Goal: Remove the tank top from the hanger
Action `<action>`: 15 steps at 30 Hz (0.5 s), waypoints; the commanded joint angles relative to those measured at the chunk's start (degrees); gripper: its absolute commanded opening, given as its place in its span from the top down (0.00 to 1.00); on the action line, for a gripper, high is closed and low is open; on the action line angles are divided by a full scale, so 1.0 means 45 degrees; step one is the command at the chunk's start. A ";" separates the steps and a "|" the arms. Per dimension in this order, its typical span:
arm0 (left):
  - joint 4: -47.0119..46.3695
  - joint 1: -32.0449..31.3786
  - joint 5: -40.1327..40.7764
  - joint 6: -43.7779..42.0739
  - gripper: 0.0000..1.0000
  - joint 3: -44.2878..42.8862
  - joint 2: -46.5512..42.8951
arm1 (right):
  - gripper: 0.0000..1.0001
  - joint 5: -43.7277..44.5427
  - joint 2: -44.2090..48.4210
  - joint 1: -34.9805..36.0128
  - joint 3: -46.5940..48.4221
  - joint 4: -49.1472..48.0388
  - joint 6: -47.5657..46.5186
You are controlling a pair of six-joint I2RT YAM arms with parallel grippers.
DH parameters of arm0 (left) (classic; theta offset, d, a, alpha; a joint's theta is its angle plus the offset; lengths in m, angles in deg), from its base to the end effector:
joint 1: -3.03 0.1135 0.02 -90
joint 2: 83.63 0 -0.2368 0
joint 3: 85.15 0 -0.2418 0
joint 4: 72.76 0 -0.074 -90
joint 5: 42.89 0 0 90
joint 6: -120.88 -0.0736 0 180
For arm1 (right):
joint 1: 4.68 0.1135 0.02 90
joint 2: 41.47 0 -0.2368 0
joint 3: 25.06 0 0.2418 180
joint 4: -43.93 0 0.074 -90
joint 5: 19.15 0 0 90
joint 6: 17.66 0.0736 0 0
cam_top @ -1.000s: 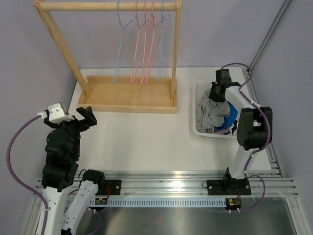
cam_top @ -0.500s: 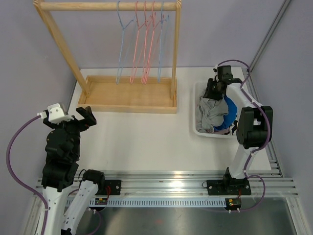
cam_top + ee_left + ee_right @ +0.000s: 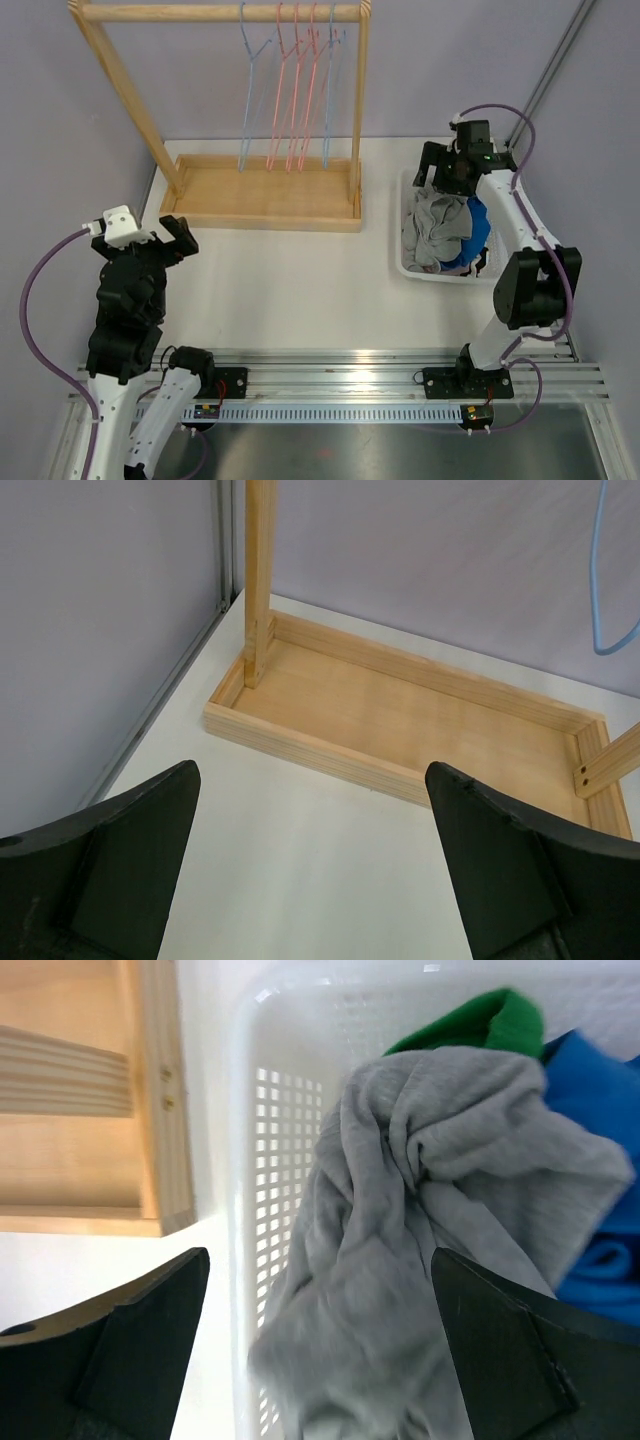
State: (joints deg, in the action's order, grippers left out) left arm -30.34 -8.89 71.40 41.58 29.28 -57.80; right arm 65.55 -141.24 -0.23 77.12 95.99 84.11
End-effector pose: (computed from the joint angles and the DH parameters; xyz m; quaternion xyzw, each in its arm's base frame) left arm 0.1371 0.0020 0.3647 -0.1377 0.7088 0.0169 0.6917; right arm 0.3954 0.0376 0.2448 0.0439 0.9367 0.0916 0.3350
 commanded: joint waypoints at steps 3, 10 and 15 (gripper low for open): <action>0.0365 -0.0026 -0.0356 -0.0268 0.01 -0.1043 0.0647 | 0.01 0.0514 0.3105 -0.0051 0.1014 0.0784 -0.0252; 0.2864 -0.0046 -0.0945 0.0025 0.01 -0.2995 0.2033 | 0.00 0.0474 0.6421 0.0865 0.0487 0.2166 -0.0466; 0.4757 -0.0046 -0.1492 -0.0190 0.01 -0.4206 0.2503 | 0.00 0.1549 0.8651 0.1492 -0.0098 0.3400 -0.0330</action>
State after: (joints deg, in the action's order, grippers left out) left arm -15.00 -8.93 67.34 41.40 14.13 -47.11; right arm 68.63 -107.25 5.89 78.21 105.52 83.06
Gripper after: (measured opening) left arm 0.988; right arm 0.993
